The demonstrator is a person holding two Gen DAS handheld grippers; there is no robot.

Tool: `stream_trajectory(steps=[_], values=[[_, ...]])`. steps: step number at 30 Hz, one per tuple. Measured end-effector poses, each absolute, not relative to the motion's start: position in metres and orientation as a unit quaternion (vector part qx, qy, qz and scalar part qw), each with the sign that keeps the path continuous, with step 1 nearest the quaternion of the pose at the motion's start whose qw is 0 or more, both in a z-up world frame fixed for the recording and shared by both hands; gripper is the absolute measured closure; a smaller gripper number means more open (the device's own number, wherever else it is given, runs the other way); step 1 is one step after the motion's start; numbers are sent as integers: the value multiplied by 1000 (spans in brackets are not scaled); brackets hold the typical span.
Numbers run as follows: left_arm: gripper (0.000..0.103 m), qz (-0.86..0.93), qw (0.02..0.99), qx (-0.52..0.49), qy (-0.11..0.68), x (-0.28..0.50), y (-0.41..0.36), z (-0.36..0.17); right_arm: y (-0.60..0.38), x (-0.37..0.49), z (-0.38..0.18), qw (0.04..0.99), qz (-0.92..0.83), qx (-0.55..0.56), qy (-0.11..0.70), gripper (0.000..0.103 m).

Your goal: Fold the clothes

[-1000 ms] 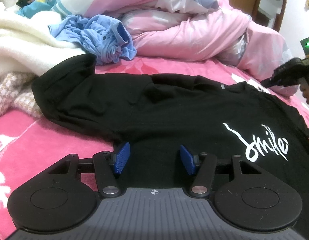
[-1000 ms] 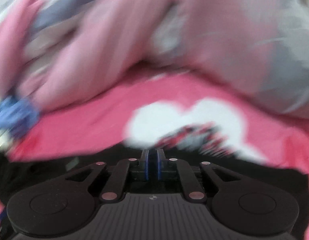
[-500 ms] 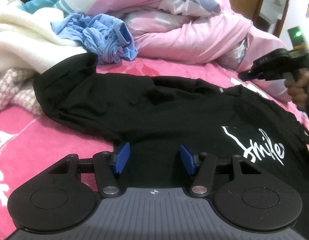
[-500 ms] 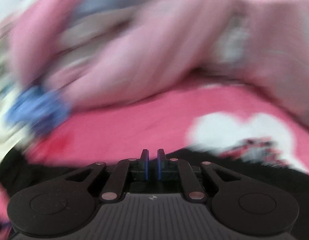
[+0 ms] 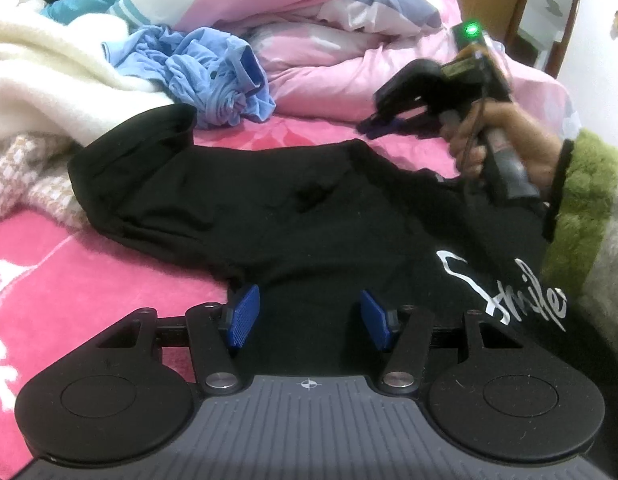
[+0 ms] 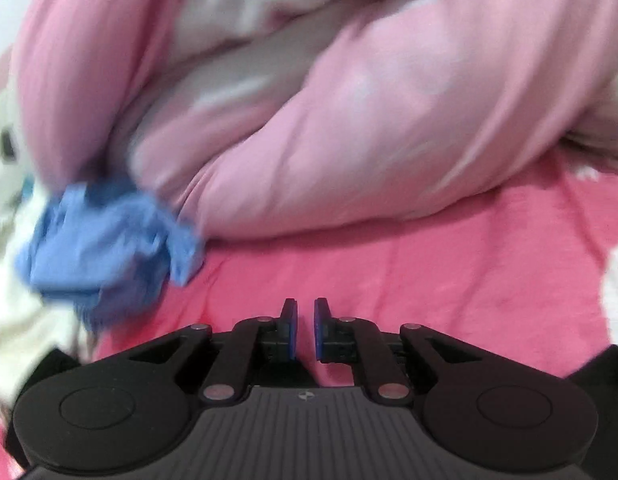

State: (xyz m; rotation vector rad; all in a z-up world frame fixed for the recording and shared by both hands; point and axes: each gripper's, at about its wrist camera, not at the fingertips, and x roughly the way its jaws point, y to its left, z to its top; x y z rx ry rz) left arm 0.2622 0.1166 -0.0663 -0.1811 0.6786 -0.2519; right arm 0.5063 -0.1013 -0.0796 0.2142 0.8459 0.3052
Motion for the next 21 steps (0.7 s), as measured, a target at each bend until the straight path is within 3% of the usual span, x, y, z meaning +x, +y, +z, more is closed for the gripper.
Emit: stream_trajectory(steps=[5, 10, 16, 21], values=[[47, -120, 931, -88, 333, 262, 116, -65, -79, 449, -53, 867, 253, 46, 426, 94], [47, -119, 931, -85, 334, 261, 115, -64, -32, 455, -84, 850, 268, -39, 451, 94], [47, -125, 931, -89, 332, 261, 118, -66, -47, 526, -107, 874, 194, 73, 440, 103], [47, -124, 931, -91, 332, 259, 118, -64, -39, 500, -76, 885, 215, 26, 413, 99]])
